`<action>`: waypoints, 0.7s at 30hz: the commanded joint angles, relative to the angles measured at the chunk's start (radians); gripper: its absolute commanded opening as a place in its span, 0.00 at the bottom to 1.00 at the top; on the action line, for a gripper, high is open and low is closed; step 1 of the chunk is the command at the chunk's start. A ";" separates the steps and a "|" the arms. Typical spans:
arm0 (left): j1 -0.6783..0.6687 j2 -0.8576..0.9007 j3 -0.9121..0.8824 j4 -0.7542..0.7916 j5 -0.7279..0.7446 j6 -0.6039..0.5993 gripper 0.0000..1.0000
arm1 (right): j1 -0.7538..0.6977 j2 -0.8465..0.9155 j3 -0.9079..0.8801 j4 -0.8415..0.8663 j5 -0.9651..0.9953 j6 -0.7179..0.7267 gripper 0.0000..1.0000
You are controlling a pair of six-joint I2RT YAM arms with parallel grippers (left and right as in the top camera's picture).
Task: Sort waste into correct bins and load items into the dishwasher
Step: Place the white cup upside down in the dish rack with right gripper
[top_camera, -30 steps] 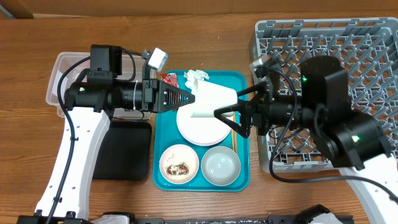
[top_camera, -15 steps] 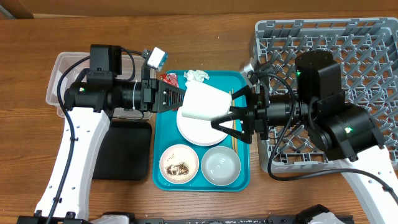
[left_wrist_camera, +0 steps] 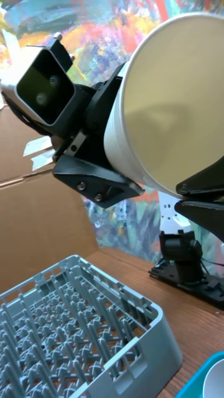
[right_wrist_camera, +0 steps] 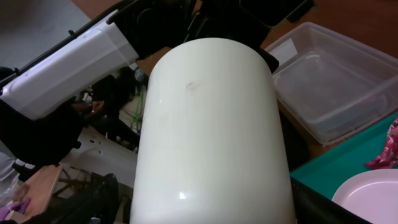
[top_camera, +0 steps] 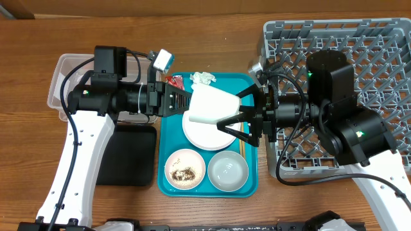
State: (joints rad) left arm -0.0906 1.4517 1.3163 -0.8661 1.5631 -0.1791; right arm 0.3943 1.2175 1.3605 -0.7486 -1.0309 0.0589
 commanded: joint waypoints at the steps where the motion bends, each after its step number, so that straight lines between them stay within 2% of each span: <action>1: -0.017 -0.001 0.015 0.004 0.018 0.022 0.04 | 0.004 -0.005 0.022 0.004 0.005 -0.002 0.83; 3: -0.018 -0.001 0.015 0.004 0.018 0.022 0.04 | 0.004 -0.005 0.022 -0.003 0.005 -0.002 0.83; 10: -0.018 -0.001 0.015 0.008 0.018 0.022 0.04 | 0.004 -0.005 0.022 -0.005 0.005 -0.002 0.62; 11: -0.018 -0.001 0.015 0.008 0.018 0.022 0.08 | 0.004 -0.006 0.022 -0.005 0.005 -0.003 0.62; 13: -0.016 -0.001 0.015 0.009 0.015 0.022 0.40 | 0.004 -0.012 0.022 -0.005 0.014 -0.003 0.62; 14: -0.015 -0.001 0.015 0.009 0.003 0.021 0.75 | 0.004 -0.019 0.022 -0.008 0.039 -0.003 0.62; 15: -0.014 -0.001 0.015 0.009 -0.012 0.016 0.98 | 0.004 -0.027 0.022 -0.013 0.075 -0.003 0.62; 19: -0.001 -0.001 0.015 0.010 -0.110 0.014 1.00 | 0.004 -0.085 0.023 -0.089 0.346 0.010 0.63; 21: 0.014 -0.001 0.015 0.003 -0.185 0.013 1.00 | 0.003 -0.133 0.023 -0.152 0.554 0.080 0.63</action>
State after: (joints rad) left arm -0.0959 1.4517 1.3163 -0.8604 1.4811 -0.1761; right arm 0.3954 1.1629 1.3605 -0.8696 -0.7818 0.0776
